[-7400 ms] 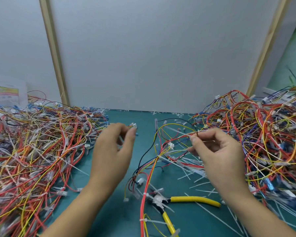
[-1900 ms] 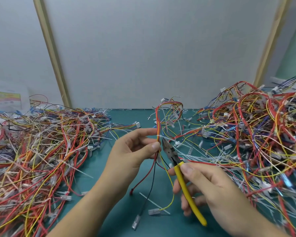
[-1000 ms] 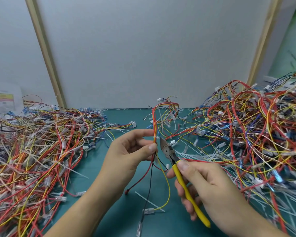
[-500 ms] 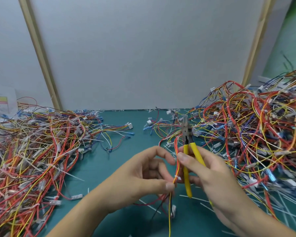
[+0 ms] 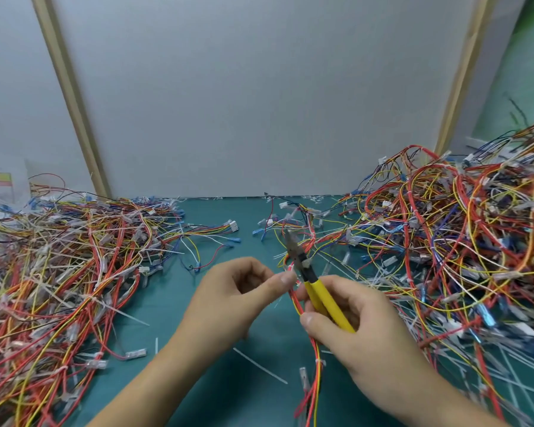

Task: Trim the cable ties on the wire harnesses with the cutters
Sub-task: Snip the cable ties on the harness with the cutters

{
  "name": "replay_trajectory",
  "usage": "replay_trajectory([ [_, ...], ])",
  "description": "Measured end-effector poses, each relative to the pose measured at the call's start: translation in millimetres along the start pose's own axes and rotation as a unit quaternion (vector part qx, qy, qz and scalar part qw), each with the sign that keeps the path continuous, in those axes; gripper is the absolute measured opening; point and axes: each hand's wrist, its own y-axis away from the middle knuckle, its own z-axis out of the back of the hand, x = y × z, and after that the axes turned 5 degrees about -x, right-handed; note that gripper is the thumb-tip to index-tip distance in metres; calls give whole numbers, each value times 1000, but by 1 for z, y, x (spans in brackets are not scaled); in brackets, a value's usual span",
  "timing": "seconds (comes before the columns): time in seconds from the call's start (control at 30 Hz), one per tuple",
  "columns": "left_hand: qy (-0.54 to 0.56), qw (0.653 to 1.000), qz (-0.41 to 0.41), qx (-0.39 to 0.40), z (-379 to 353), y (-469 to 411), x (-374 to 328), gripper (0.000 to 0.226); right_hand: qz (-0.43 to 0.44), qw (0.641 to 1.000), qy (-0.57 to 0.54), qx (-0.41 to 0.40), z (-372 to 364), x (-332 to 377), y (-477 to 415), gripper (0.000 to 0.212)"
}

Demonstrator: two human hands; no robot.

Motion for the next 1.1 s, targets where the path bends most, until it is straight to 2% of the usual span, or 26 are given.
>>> replay_trajectory([
  [0.2,19,995,57,76,3,-1,2,24,4,999,34,29,-2,-1,3,24],
  [0.3,30,993,89,74,3,-1,3,18,-37,999,-28,23,-4,3,3,15],
  [0.43,99,991,90,16,7,-5,4,19,-163,969,-182,27,-1,9,1,32],
  [0.53,185,980,78,2,7,-6,5,16,-221,948,-219,59,0,12,2,52],
  [0.7,230,972,33,34,5,-5,6,18,-215,949,-209,101,-1,15,2,48],
  [1.1,240,970,7,43,6,-4,7,12,-206,953,-201,98,0,16,2,49],
])
